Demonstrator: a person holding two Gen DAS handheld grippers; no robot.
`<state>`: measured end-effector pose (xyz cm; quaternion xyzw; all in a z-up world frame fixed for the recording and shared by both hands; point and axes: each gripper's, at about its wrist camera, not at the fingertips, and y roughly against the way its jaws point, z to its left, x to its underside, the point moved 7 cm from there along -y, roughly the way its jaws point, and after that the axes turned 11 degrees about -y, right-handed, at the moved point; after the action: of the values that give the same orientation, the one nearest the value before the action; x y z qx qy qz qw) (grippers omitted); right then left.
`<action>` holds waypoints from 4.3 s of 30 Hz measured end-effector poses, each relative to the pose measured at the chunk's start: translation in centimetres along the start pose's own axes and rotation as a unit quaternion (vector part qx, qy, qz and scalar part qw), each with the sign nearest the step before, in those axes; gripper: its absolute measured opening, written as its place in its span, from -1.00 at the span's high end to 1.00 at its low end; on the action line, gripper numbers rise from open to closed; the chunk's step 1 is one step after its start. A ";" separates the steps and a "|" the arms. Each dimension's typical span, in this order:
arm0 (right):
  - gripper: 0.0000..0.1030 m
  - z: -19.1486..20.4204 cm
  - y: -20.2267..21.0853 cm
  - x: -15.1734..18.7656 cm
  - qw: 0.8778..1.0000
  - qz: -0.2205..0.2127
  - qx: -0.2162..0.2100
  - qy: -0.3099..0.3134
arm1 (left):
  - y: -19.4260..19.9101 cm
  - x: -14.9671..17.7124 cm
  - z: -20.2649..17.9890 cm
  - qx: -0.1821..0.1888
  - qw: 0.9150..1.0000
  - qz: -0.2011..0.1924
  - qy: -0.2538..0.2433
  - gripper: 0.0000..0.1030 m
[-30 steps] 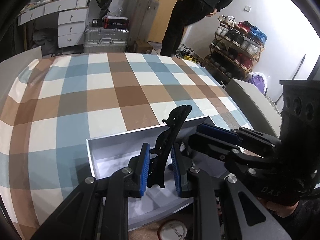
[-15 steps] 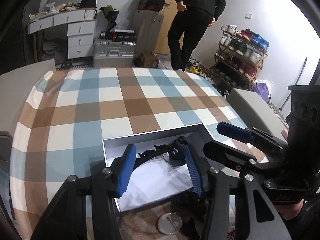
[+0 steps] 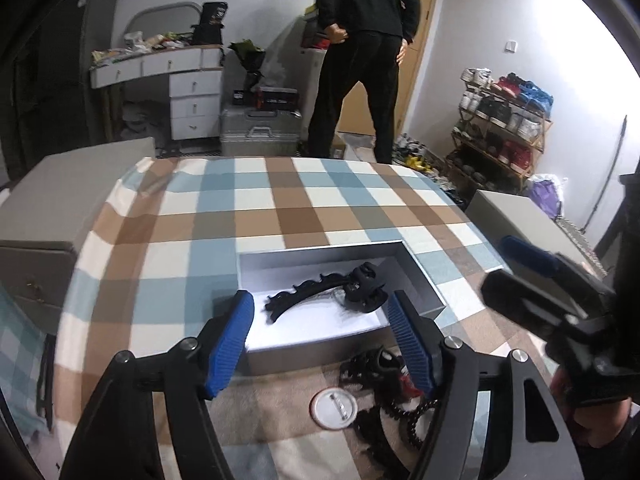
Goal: Organize jewelry
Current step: 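Withdraw both tools from the box back over the jewelry pile, then grasp the red-flag round badge with the right tool while the left tool grasps the white pin badge, then carry both badges into the grey box and open both tools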
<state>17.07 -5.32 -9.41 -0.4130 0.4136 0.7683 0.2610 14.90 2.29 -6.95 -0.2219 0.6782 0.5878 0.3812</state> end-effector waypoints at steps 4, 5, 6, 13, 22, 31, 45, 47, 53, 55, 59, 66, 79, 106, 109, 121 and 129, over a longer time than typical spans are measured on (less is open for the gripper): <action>-1.00 0.3 2.0 0.4 1.000 -0.025 -0.002 0.006 | 1.5 0.4 -0.6 -0.027 0.999 -0.022 -0.008 -0.48; -1.00 0.4 2.5 0.6 1.000 -0.030 -0.002 0.008 | 1.9 0.4 -0.7 -0.034 0.999 -0.028 -0.010 -0.56; -1.00 0.6 2.9 0.7 0.999 -0.034 -0.002 0.010 | 2.2 0.4 -0.8 -0.043 0.998 -0.034 -0.011 -0.61; -1.00 0.9 5.3 3.0 0.998 -0.052 0.009 0.027 | 4.3 1.1 -0.5 -0.092 0.993 -0.073 -0.011 -0.91; -1.00 -0.6 5.3 8.1 0.999 0.010 0.031 0.006 | 3.6 5.4 -0.3 -0.107 0.993 -0.040 -0.002 -0.97; -0.98 -1.3 4.3 13.8 0.996 0.074 0.040 0.012 | 3.0 9.9 -0.2 -0.102 0.994 0.010 0.022 -0.97; -0.37 -1.2 2.2 17.3 0.990 0.118 0.054 0.050 | 2.7 11.8 -0.5 -0.085 0.995 0.038 0.032 -0.97; -0.27 -1.1 2.2 17.3 0.990 0.117 0.060 0.059 | 2.5 11.8 -0.4 -0.083 0.995 0.042 0.032 -0.97; 0.18 -0.9 2.1 17.3 0.988 0.115 0.073 0.077 | 2.3 12.0 -0.6 -0.080 0.995 0.048 0.030 -0.97; 0.19 -0.8 2.2 17.3 0.988 0.114 0.072 0.079 | 2.2 12.0 -0.6 -0.079 0.995 0.051 0.028 -0.97; 0.19 -0.6 2.5 17.3 0.989 0.110 0.063 0.081 | 2.0 11.8 -0.5 -0.080 0.995 0.053 0.024 -0.97; 0.19 -0.8 3.2 16.3 0.993 0.091 0.045 0.065 | 0.6 11.3 -0.2 -0.067 0.995 0.071 0.013 -0.97; 0.19 -2.4 4.0 13.3 0.998 0.057 0.020 0.013 | -3.4 9.4 -0.4 -0.051 0.992 0.109 -0.035 -0.97; 0.18 -2.1 4.3 12.7 0.999 0.052 0.000 -0.006 | -5.2 8.9 -2.0 -0.001 0.981 0.175 -0.079 0.31; 0.18 -2.1 4.2 12.7 0.999 0.051 -0.001 -0.007 | -4.8 9.1 -1.8 0.003 0.981 0.179 -0.079 0.53; 0.18 -1.6 4.2 12.8 0.999 0.051 -0.009 -0.005 | -3.3 10.0 0.3 0.018 0.983 0.175 -0.056 0.82; 0.18 -1.2 4.0 12.5 0.999 0.052 -0.011 -0.003 | -3.1 10.2 0.5 0.034 0.984 0.168 -0.038 1.00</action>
<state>8.10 -7.65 -18.75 -0.3917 0.4256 0.7862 0.2175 11.09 3.62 -16.86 -0.0691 0.7109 0.6278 0.3095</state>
